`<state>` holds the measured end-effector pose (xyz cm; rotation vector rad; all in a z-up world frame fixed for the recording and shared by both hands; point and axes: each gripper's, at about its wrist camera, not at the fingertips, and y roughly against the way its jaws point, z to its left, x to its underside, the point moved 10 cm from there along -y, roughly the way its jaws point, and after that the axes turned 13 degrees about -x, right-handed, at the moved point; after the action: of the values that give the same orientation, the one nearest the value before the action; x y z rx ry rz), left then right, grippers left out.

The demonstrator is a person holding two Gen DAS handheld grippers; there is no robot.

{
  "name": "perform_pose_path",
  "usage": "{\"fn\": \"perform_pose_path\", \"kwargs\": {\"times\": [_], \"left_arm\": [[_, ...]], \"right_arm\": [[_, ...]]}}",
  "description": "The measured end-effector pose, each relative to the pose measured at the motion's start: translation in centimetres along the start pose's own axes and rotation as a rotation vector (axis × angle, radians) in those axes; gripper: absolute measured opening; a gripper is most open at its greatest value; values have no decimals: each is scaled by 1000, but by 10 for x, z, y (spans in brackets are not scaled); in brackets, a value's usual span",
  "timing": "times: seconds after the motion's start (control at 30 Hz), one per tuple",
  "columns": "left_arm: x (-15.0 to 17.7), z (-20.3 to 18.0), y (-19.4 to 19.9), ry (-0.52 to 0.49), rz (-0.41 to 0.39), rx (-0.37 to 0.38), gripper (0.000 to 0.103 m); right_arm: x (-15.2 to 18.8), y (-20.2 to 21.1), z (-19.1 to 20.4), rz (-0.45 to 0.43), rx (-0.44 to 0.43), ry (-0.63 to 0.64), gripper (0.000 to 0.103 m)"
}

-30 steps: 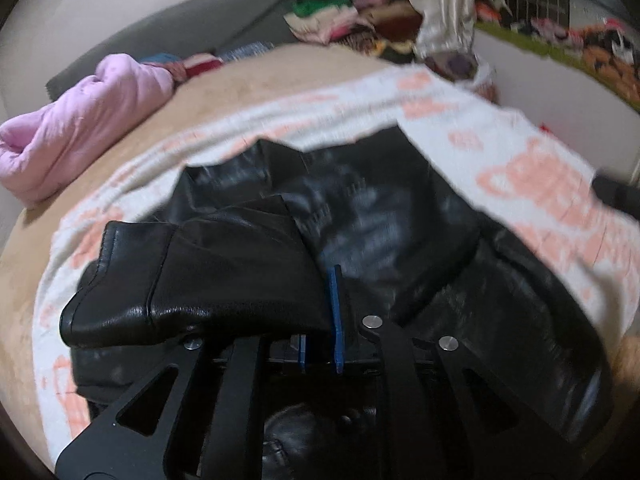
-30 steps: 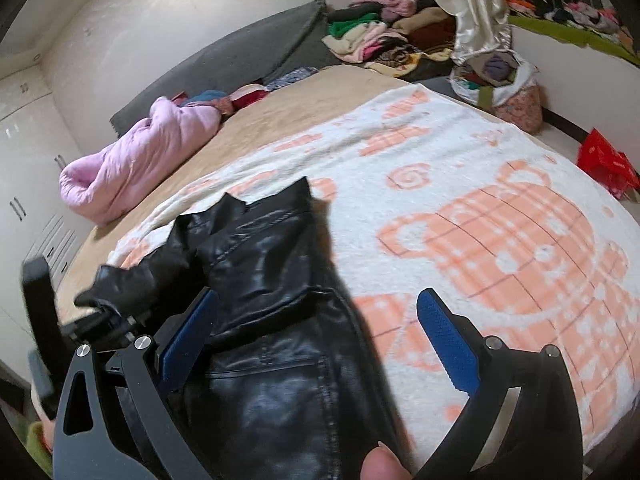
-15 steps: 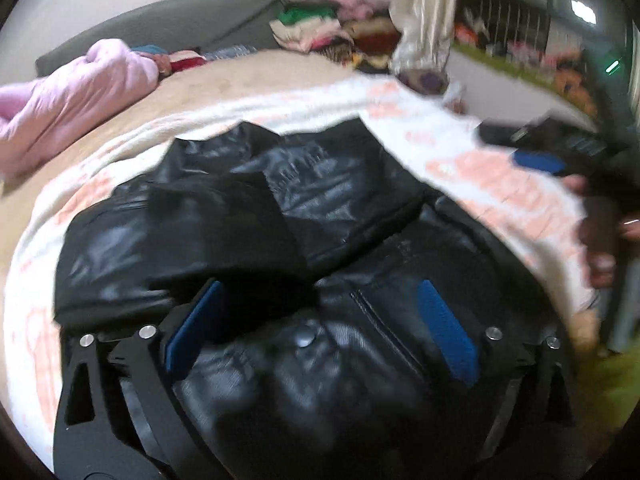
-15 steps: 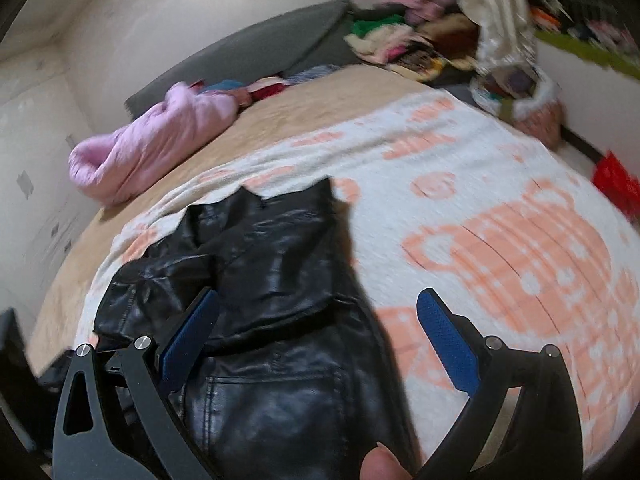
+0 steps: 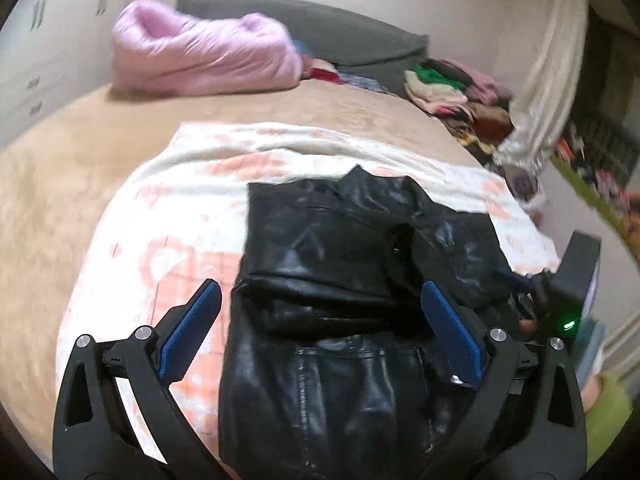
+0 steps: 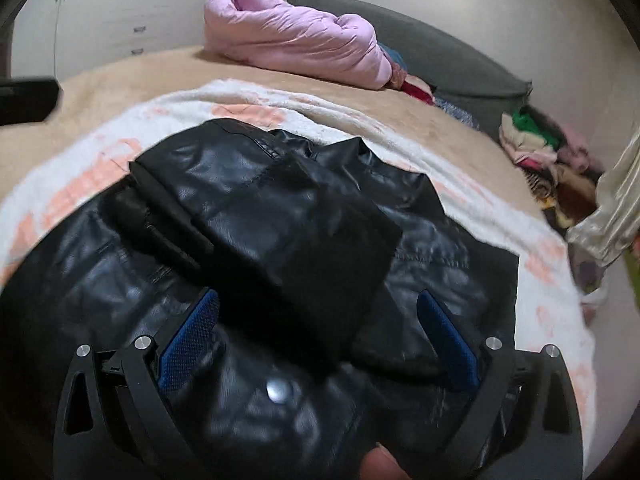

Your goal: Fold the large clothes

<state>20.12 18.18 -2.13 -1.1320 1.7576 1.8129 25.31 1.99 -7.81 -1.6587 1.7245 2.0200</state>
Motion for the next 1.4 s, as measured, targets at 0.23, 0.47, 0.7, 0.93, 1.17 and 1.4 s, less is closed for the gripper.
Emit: {"fn": "perform_pose_path", "kwargs": {"times": [0.23, 0.47, 0.7, 0.93, 1.17, 1.4], "left_arm": [[-6, 23, -4, 68, 12, -15, 93], [-21, 15, -27, 88, 42, 33, 93], [-34, -23, -64, -1, 82, 88, 93], [-35, -29, -108, -4, 91, 75, 93], [-37, -17, -124, -3, 91, 62, 93], [-41, -27, -129, -20, 87, 97, 60]], "right_arm": [[-34, 32, -33, -167, -61, -138, 32], [5, 70, -135, -228, -8, -453, 56], [65, 70, -185, -197, -81, -713, 80], [66, 28, -168, -99, -213, -777, 80], [55, 0, -154, -65, -236, -745, 28], [-3, 39, -166, -197, -115, -498, 19]]}}
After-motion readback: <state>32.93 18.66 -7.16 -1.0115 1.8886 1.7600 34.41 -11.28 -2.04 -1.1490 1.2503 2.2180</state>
